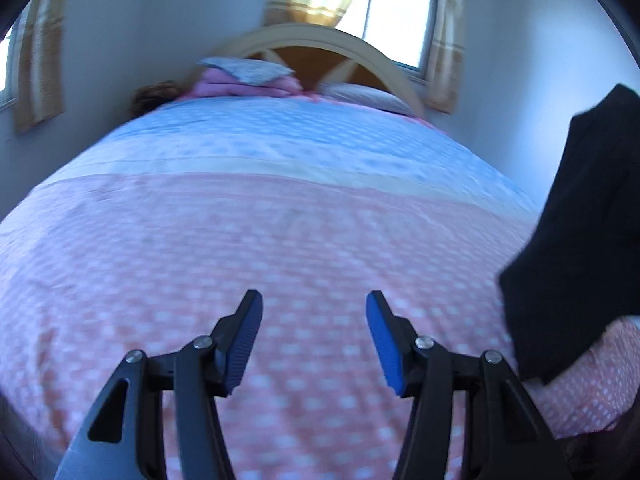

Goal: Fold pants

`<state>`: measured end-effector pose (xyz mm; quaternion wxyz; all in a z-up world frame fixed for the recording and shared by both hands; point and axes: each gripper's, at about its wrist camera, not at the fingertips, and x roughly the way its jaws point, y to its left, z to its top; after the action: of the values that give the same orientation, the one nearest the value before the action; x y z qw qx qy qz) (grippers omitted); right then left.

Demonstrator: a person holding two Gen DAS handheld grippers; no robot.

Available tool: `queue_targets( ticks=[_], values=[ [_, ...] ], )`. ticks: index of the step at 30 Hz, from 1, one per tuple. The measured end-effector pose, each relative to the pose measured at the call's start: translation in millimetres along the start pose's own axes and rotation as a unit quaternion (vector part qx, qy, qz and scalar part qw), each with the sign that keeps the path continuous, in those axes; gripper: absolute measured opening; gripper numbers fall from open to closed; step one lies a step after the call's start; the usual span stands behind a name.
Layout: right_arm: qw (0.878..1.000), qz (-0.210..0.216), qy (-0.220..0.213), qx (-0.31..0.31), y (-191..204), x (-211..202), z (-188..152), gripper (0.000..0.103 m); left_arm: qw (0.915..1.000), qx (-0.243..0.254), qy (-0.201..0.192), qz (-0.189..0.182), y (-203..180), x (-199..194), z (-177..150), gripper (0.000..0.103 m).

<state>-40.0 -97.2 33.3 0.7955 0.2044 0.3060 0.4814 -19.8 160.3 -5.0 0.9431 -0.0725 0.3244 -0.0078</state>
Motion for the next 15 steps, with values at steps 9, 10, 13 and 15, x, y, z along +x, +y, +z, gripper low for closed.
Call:
queue_targets(
  ticks=[9, 10, 13, 15],
  values=[
    [0.991, 0.058, 0.106, 0.048, -25, 227, -59, 0.067, 0.9929, -0.065, -0.010, 0.099, 111, -27, -13, 0.056],
    [0.989, 0.073, 0.109, 0.066, -29, 232, -63, 0.067, 0.9929, -0.066, -0.009, 0.098, 114, -27, -15, 0.056],
    [0.991, 0.065, 0.092, 0.068, -29, 227, -60, 0.067, 0.9949, -0.061, -0.002, 0.080, 113, -24, -18, 0.056],
    [0.996, 0.029, 0.072, 0.045, -31, 196, -49, 0.067, 0.9972, -0.053, 0.003, 0.052, 103, -16, -17, 0.056]
  ],
)
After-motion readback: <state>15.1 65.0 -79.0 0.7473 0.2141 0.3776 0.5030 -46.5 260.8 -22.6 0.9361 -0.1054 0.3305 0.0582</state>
